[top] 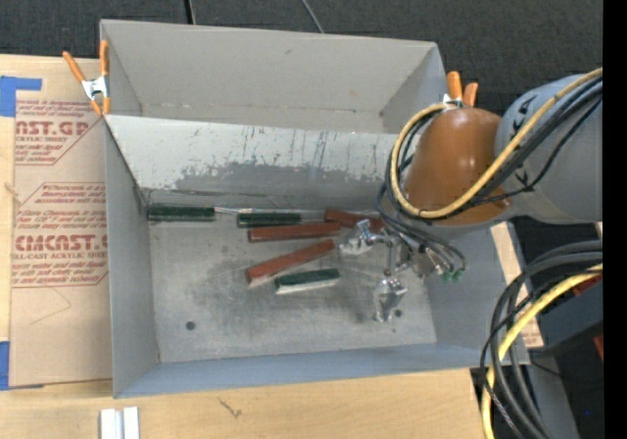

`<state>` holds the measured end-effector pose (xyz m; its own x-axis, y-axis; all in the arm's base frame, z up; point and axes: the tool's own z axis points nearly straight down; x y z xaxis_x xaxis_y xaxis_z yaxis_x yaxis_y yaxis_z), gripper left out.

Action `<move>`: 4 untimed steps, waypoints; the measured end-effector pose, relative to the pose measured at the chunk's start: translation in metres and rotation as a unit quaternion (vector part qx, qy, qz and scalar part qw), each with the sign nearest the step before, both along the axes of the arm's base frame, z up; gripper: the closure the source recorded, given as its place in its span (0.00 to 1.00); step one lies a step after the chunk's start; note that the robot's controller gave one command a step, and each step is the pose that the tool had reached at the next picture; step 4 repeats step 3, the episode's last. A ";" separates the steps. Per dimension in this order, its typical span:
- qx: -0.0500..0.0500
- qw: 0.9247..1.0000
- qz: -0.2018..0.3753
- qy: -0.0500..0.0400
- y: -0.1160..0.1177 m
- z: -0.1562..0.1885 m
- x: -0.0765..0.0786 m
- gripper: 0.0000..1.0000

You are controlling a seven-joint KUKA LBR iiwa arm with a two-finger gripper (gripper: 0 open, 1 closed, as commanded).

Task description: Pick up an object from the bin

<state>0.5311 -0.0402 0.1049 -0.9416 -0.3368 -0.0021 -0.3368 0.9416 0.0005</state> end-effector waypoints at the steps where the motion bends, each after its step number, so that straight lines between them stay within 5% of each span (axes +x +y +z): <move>1: -0.005 0.999 0.048 -0.005 0.068 -0.024 0.058 1.00; 2: -0.004 0.999 0.049 -0.005 0.068 -0.024 0.058 1.00; 3: 0.000 0.996 0.086 -0.003 0.068 0.133 0.046 1.00; 4: 0.000 0.996 0.086 -0.003 0.068 0.133 0.046 1.00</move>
Offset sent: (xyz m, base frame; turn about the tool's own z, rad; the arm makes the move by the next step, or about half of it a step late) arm 0.0000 0.0000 0.0000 0.0000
